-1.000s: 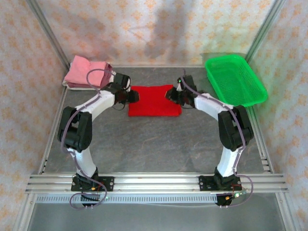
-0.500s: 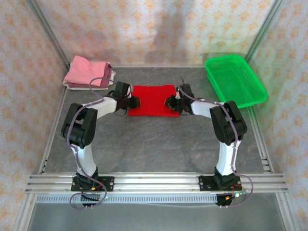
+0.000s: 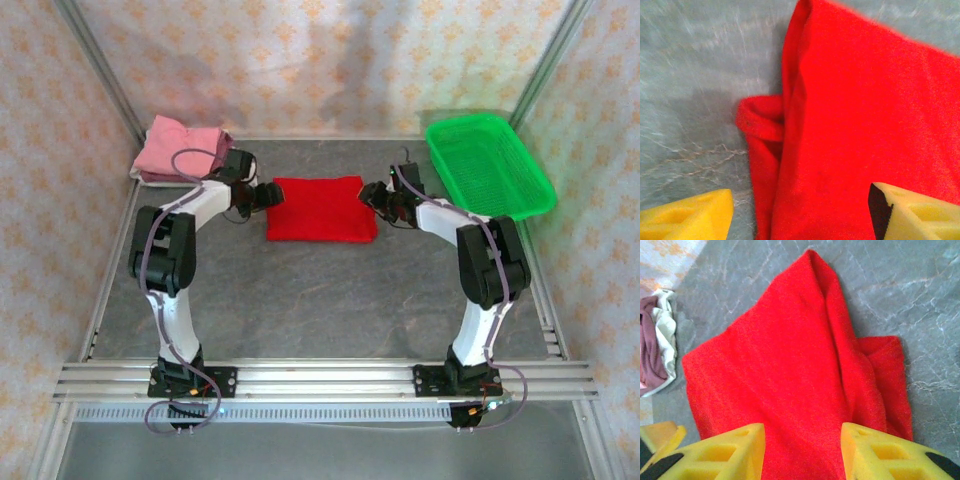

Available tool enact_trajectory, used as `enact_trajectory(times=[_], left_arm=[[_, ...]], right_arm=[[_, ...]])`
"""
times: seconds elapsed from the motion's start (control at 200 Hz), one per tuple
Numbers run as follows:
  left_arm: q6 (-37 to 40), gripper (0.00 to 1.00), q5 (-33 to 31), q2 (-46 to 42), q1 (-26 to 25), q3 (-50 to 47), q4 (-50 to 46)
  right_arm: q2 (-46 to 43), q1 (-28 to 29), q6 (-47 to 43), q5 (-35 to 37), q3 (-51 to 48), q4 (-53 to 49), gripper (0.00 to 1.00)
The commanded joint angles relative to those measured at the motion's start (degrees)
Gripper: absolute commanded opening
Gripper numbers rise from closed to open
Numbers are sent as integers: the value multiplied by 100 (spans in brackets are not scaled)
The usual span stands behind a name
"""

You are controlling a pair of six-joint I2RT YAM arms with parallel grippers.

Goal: Fold and stack the t-shirts

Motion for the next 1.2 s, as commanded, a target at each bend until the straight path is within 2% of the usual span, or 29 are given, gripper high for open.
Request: enact_trajectory(times=[0.0,0.175,0.34,0.445,0.566,0.631,0.711,0.781,0.966,1.056,1.196], left_arm=[[103,72,148,257,-187,353,-472],[127,71,238,655,-389,693,-493],[36,58,282,914,-587,865,-331],[5,53,243,1092,-632,950,-302],[-4,38,276,1286,-639,982,-215],[8,23,290,1342,-637,971,-113],[36,14,211,1388,-639,1004,-75],[73,0,140,1388,-611,1039,-67],[392,0,-187,1076,-322,1130,-221],[889,0,-903,905,-229,1467,-639],[1848,0,-1903,1088,-223,2600,-1525]], right_arm=[[80,33,91,-18,51,-35,44],[61,18,71,-94,-58,40,44],[25,-49,72,-112,-219,93,44],[-33,-97,77,-97,-355,152,44],[-105,-150,99,-117,-499,246,44],[-118,-173,99,-125,-528,241,44],[-161,-195,107,-144,-548,272,43],[-223,-212,103,-152,-561,250,43],[-570,-239,-50,-135,-583,52,43],[-742,-239,-127,-159,-574,16,43],[-877,-227,-276,-472,-574,312,44]])
